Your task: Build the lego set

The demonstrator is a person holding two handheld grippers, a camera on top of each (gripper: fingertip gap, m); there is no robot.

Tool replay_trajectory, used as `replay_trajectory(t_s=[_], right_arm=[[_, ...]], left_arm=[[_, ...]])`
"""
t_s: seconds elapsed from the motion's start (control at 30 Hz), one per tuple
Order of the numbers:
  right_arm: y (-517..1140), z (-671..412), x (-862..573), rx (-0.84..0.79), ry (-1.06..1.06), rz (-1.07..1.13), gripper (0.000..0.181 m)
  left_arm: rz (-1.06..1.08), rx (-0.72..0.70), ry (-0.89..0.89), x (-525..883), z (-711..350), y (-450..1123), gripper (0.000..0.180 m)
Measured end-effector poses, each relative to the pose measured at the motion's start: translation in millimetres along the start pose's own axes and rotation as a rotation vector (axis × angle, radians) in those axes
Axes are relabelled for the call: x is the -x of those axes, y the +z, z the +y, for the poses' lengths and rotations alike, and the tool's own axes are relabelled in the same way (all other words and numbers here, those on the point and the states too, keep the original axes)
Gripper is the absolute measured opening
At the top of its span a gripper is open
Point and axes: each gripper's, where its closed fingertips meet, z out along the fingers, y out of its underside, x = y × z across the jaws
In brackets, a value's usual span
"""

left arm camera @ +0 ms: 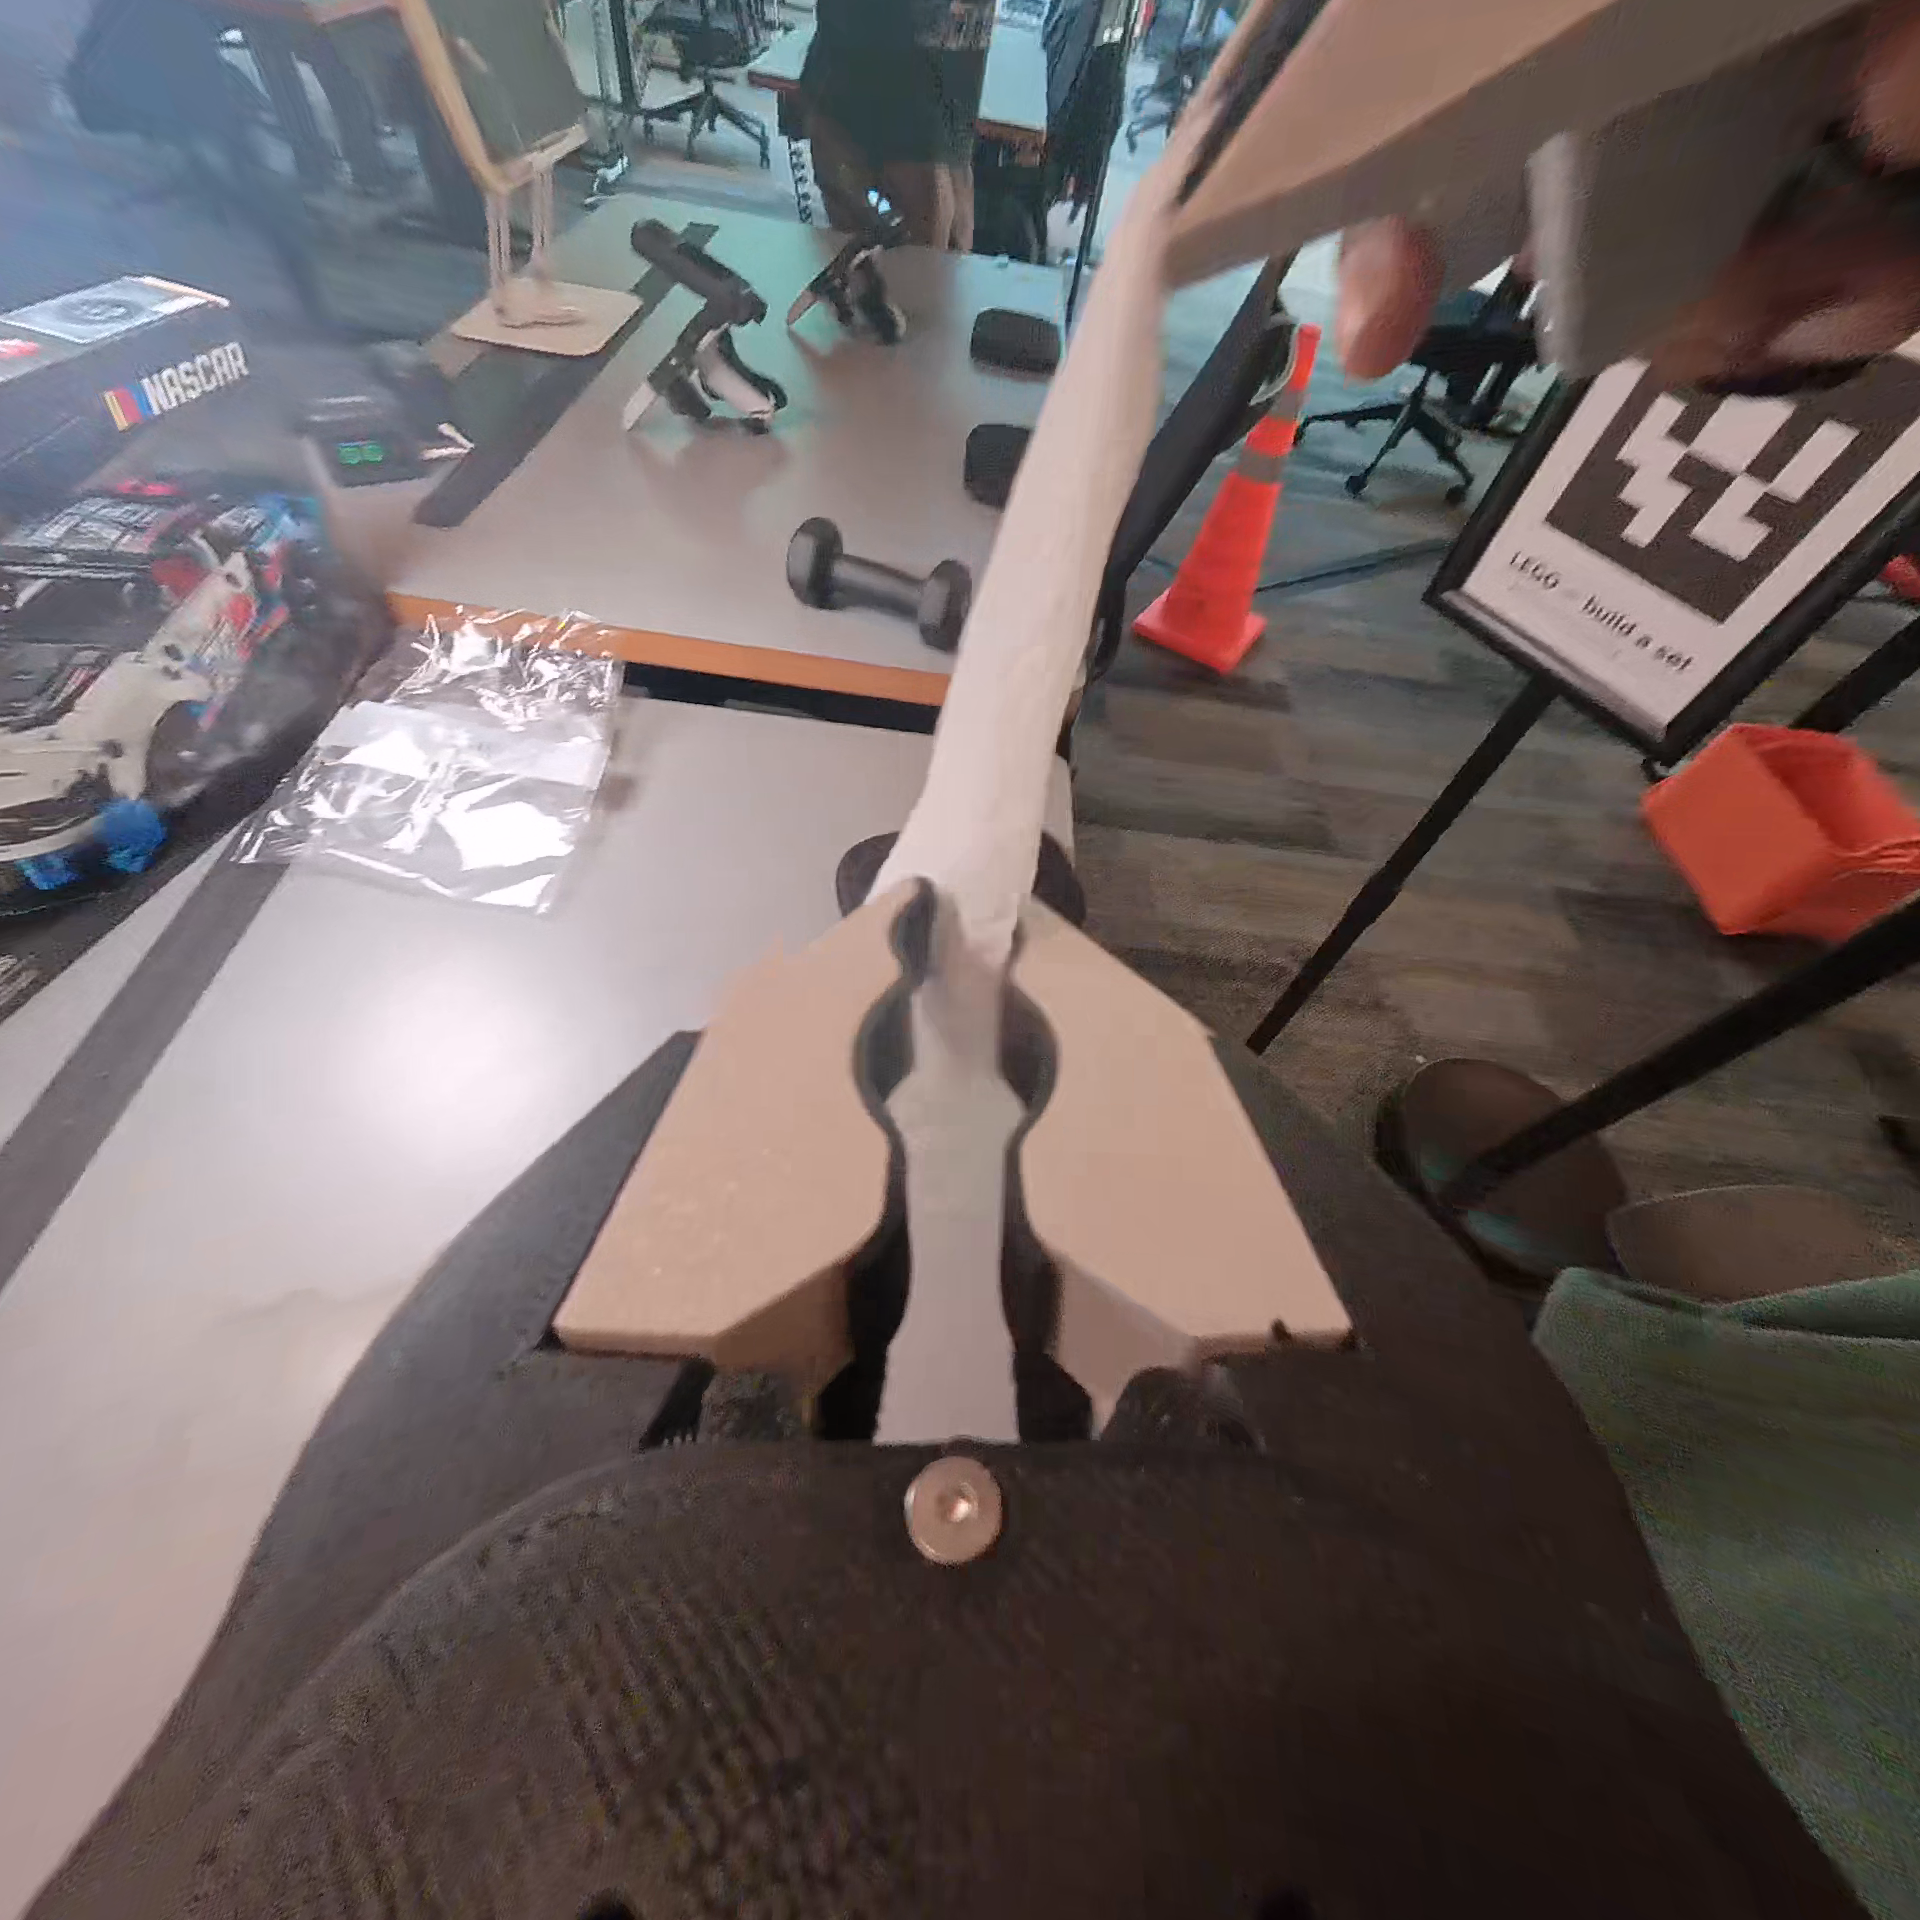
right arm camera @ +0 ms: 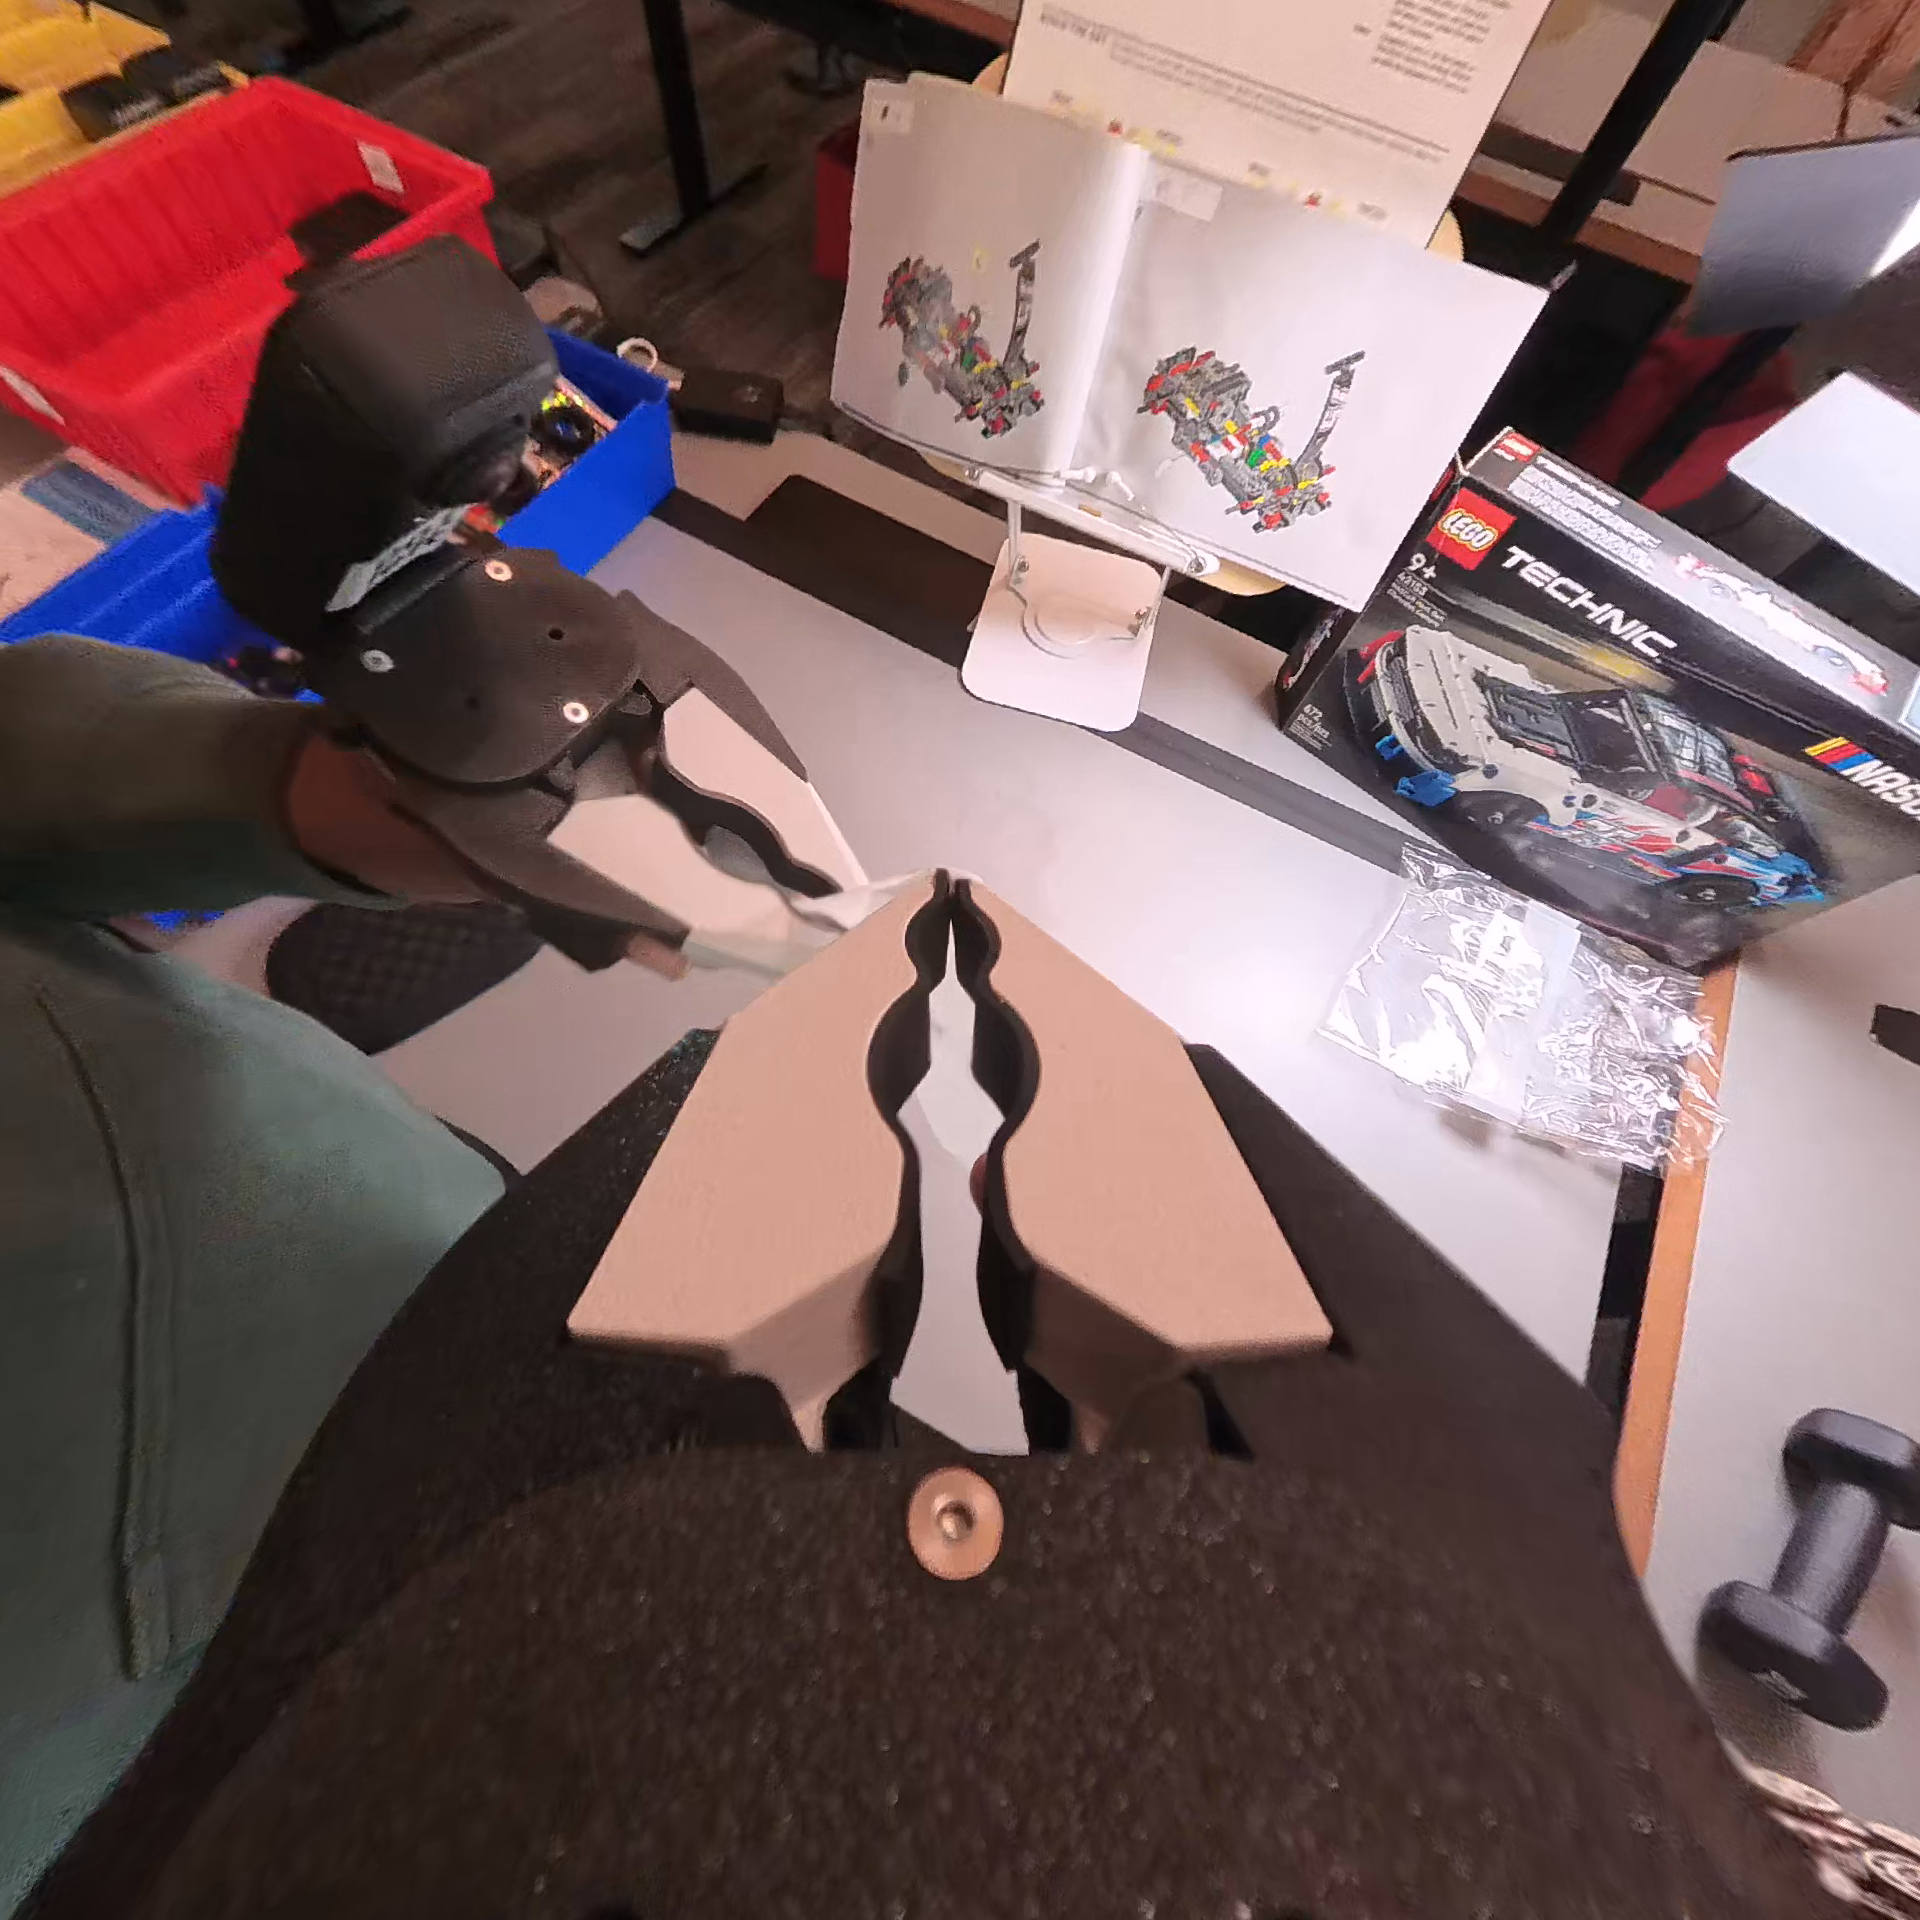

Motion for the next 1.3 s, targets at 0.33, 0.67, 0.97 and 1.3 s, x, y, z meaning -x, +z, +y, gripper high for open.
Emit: replay_trajectory(t_s=[0.33,0.67,0.97,1.3], right_arm=[[42,60,-20,0.063,0.137,-0.053,0.000],[126,81,-55,-0.012,0.023,0.045,0.000],[180,274,22,0.201,0.177,0.053,0.014],[156,282,29,0.108,0.383,0.166,0.028]], left_arm=[[0.192,0.194,0.212,42,37,-23,0.000],[0.004,0.332,0.403,125,67,2,0.000],[0.096,0.499,0.000,70,232,30,0.047],[-0.115,0.186,-0.238,80,179,-12,0.048]])
